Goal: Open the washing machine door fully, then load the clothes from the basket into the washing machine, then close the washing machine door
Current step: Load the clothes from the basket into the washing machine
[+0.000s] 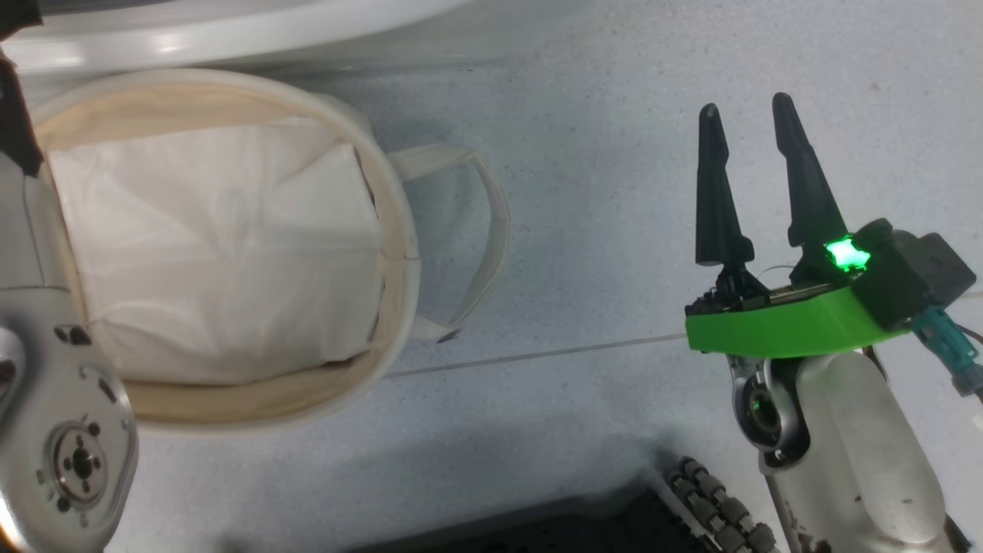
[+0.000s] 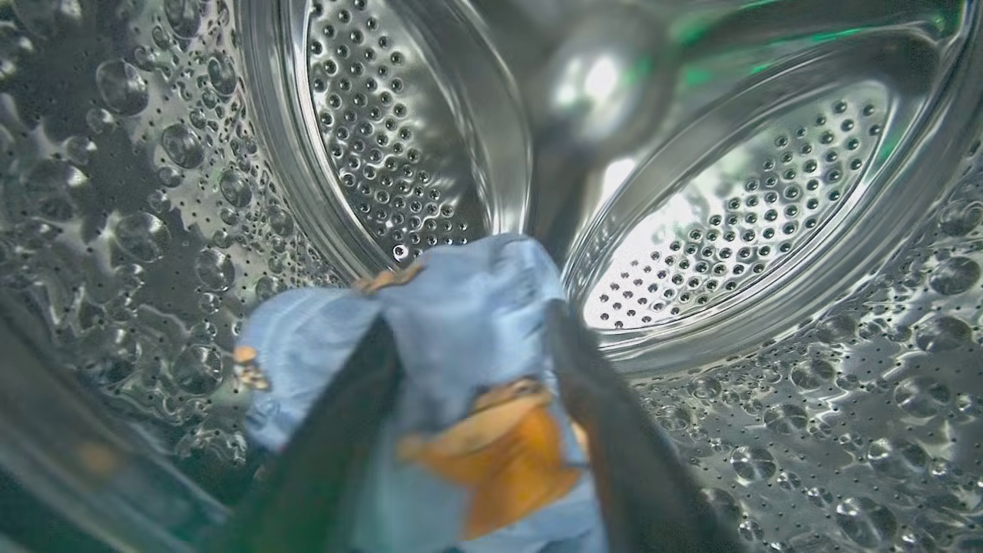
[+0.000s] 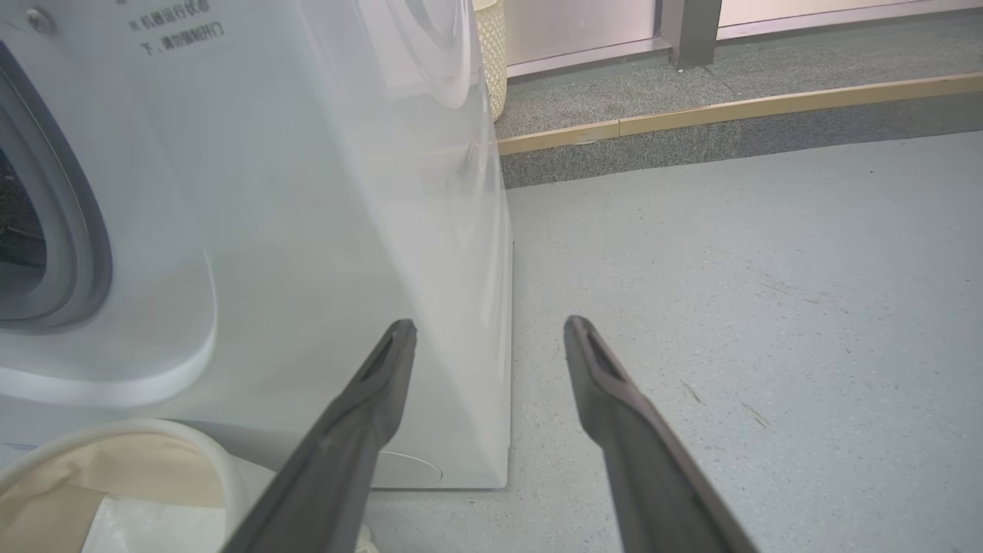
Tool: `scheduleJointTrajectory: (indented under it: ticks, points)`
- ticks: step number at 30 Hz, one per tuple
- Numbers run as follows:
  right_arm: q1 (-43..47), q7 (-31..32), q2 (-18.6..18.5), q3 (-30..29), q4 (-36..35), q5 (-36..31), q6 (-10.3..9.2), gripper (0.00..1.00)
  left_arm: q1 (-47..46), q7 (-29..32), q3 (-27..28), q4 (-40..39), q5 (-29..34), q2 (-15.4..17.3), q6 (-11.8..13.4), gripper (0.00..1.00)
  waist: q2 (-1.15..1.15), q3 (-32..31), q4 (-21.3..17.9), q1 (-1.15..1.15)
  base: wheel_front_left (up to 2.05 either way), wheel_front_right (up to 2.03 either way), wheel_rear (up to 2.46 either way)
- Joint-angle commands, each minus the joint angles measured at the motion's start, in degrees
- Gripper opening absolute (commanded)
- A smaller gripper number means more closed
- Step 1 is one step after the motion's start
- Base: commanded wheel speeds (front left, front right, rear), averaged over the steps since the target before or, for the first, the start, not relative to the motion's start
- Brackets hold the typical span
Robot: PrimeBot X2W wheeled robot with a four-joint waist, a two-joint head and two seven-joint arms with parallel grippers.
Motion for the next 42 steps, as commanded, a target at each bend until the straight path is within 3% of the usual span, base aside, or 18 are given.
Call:
scheduleJointTrajectory:
  ticks: [1,10,26,31,37,42]
  points:
    - [0.6,-0.7,0.1,0.8,-1.5,-0.4,0.01,1.00,-1.5,-0.2,-0.2,-2.3,0.9,2.1,-0.2,1.00,0.00,-0.2,0.3,-0.01,0.00,0.00,0.00]
    - [0.7,-0.7,0.1,0.7,-0.4,-0.8,0.01,1.00,5.5,-0.2,-0.4,-3.1,1.2,0.1,-2.1,1.00,0.00,-5.4,2.3,-0.01,0.00,0.00,0.00]
    - [5.1,-0.7,0.1,0.1,4.2,-2.1,0.01,1.00,29.0,-0.2,-7.3,-6.1,-0.6,-3.5,-4.3,1.00,0.00,-22.6,9.0,-0.01,0.00,0.00,0.00]
    - [6.8,-0.7,0.1,0.6,5.0,-1.4,0.01,1.00,35.5,-0.2,-8.5,-10.4,-3.7,-3.6,-4.3,1.00,0.00,-26.7,9.7,-0.01,0.00,0.00,0.00]
    - [9.5,-0.7,0.1,0.4,5.5,-0.2,0.01,1.00,45.5,-0.2,-14.0,-17.9,-8.1,-3.7,-4.2,1.00,0.00,-31.8,10.1,-0.01,0.00,0.00,0.00]
    - [11.6,-0.7,0.1,-0.4,5.8,0.1,0.01,1.00,54.5,-0.2,-17.4,-26.2,-9.8,-3.7,-0.9,1.00,0.00,-34.7,10.3,-0.01,0.00,0.00,0.00]
